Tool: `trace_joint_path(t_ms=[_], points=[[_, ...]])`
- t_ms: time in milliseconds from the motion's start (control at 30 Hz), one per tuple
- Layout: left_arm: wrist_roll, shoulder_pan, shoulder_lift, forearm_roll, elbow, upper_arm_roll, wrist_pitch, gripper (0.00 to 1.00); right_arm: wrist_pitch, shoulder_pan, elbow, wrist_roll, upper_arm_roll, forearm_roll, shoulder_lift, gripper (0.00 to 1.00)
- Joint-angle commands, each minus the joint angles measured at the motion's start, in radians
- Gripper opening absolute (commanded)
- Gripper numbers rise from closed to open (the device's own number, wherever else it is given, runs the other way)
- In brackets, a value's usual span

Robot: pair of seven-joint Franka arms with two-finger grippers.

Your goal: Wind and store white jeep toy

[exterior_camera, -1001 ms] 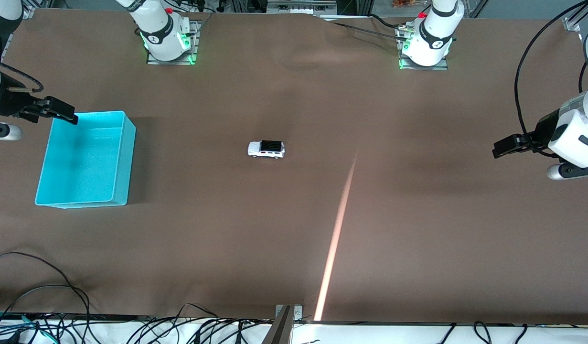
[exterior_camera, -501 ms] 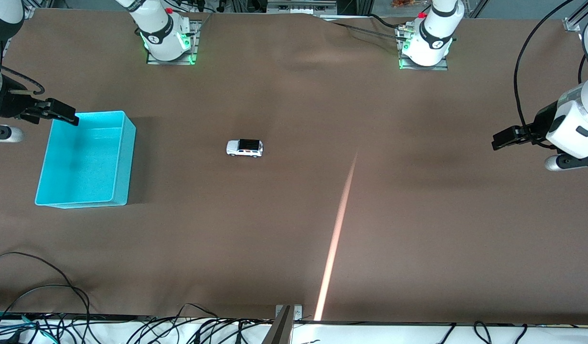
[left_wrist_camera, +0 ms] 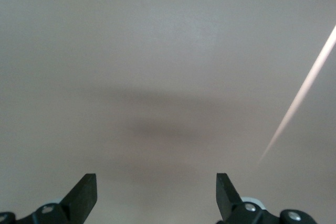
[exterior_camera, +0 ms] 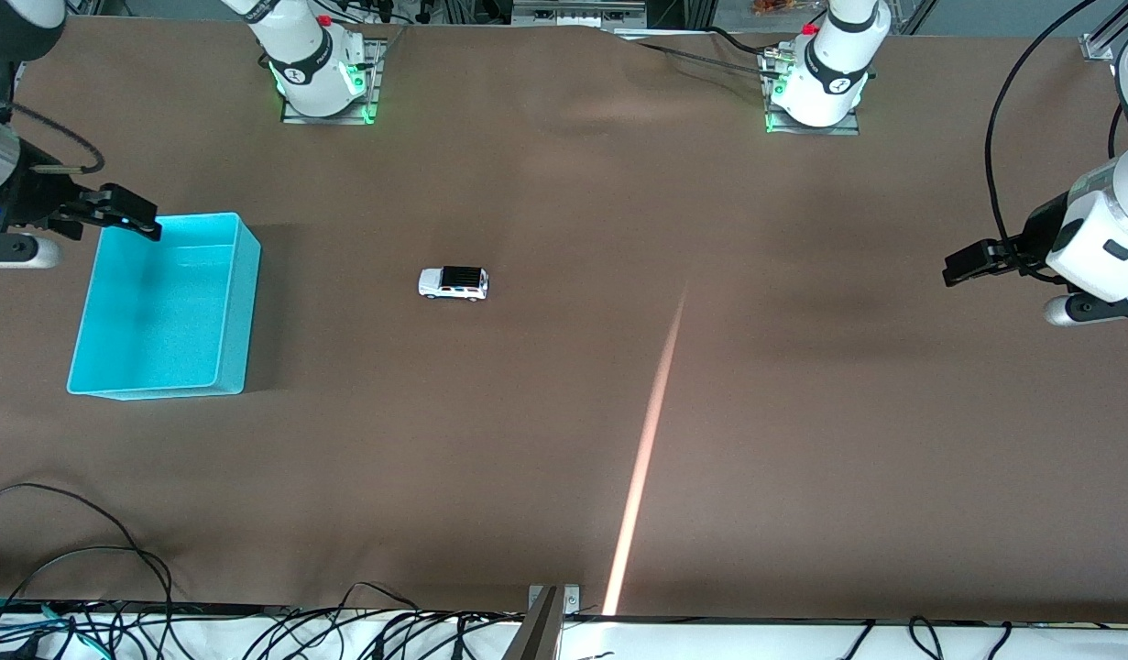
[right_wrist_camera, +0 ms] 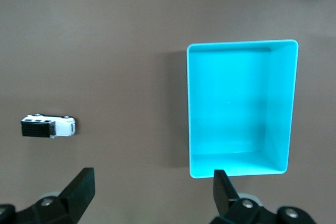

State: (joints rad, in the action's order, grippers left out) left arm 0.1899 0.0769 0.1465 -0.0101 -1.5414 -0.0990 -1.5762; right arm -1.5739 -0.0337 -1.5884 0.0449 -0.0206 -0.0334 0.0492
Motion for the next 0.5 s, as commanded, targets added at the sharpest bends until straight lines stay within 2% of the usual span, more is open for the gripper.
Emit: trace_joint_path(t_ms=[0,467], points=[[-0.021,-0.003,-0.013,-0.005,-0.011,0.002,-0.005,1.0,0.025,-0.021,0.041,0.055,-0.015,-0.033,0.008,1.0],[-0.021,-0.005,-0.013,-0.007,-0.008,0.004,-0.005,1.0,0.023,-0.012,0.039,0.056,-0.004,-0.033,0.014,1.0]])
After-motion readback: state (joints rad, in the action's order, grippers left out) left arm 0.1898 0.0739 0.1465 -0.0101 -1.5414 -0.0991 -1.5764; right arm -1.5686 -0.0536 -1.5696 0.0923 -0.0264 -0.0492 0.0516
